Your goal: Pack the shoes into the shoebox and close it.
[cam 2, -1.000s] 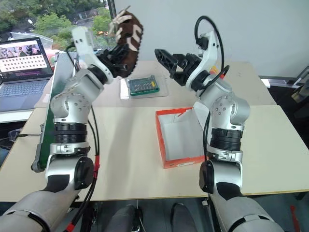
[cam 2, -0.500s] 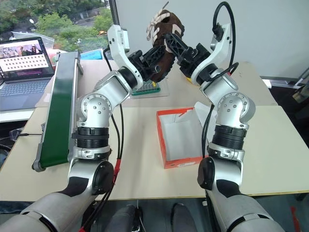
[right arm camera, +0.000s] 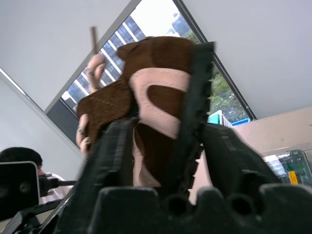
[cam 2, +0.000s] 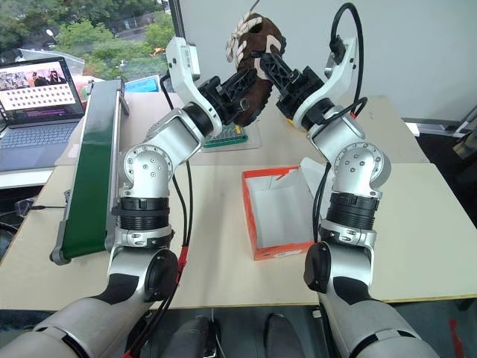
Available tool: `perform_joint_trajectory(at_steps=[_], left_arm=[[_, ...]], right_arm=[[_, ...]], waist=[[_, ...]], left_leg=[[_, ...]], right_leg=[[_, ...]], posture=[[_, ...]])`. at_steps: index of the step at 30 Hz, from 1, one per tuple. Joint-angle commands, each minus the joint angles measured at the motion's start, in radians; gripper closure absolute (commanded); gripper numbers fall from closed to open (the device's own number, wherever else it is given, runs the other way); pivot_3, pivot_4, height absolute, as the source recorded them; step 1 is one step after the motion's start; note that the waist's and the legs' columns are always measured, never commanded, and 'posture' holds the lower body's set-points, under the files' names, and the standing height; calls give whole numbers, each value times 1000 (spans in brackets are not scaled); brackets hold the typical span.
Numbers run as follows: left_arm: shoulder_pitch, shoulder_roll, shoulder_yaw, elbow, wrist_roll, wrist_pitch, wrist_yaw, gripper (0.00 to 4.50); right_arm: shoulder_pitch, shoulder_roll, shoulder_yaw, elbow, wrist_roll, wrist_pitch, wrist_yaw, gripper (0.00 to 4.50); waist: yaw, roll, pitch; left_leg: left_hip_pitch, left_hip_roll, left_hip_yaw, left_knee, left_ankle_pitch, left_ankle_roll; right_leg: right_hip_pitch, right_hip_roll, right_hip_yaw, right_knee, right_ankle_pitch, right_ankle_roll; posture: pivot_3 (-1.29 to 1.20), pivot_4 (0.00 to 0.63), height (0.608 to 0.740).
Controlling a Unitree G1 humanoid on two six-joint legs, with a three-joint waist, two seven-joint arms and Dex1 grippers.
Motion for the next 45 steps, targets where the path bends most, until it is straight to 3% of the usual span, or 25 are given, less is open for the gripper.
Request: perform_joint_trajectory(at_steps=[1, 4, 14, 15, 17, 22, 28, 34, 40, 45], left_arm=[[-43, -11, -8, -10, -22, -12, -18, 4216], [-40, -11, -13, -5, -14, -14, -19, 4216], [-49, 44, -18, -2, 1, 0, -35, 4216], [-55, 54, -3, -2, -18, 2, -46, 3587], [-73, 81, 10, 8, -19, -6, -57, 3132], [-129, 176, 69, 99, -12, -37, -85, 1353], [-166, 349, 129, 237, 27, -92, -136, 1353], [10, 518, -39, 114, 117, -43, -339, 1353], [140, 528, -118, -46, 116, 24, -395, 1353], [213, 506, -131, -138, 118, 58, -373, 1353]], right_arm=[[-45, 3, -5, -13, 33, -42, 9, 3752], [-48, 3, -3, -8, 37, -50, 10, 4268], [-48, -21, 31, -24, 12, -60, 17, 4279], [-48, -24, 32, -26, 13, -60, 16, 4280], [-52, -30, 30, -22, 14, -63, 12, 4280], [-67, -71, 12, 8, 5, -76, 13, 4280], [-76, -190, 39, 39, -44, -38, 23, 4280], [37, -386, 166, -98, -58, 360, -17, 4280], [137, -429, 236, -224, -67, 512, 16, 4280], [188, -451, 267, -185, -108, 512, 70, 4280]], waist=[[0, 0, 0], [0, 0, 0], [-1, 0, 0], [-1, 0, 0], [-1, 0, 0], [-1, 0, 0], [-5, 0, 0], [0, 1, 0], [0, 1, 0], [1, 1, 0]], left_leg=[[0, 0, 0, 0, 0, 0], [0, 0, 0, 0, 0, 0], [0, 0, 0, 0, 0, 0], [0, 0, 0, 0, 0, 0], [0, 0, 0, 0, 0, 0], [0, 0, 0, 0, 0, 0], [0, 0, 0, -1, 0, 0], [0, 1, 1, -2, 0, -1], [-2, 1, 1, 0, 0, 0], [-1, 0, 0, 0, -1, 1]], right_leg=[[0, 0, 0, 0, 0, 0], [0, 0, 0, 0, 0, 0], [0, 0, 0, 0, 0, 0], [0, 0, 0, 0, 0, 0], [0, 0, 0, 0, 0, 0], [0, 0, 0, 0, 0, 0], [-1, 0, 0, 0, 0, 0], [-1, 0, -1, -1, 0, 0], [-2, 0, 0, 0, 0, 0], [0, 0, 1, -1, 0, 0]], posture=[[0, 150, 740], [0, 150, 740], [0, 150, 740], [0, 150, 740], [0, 150, 740], [0, 150, 740], [0, 150, 740], [0, 150, 740], [0, 150, 740], [0, 150, 740]])
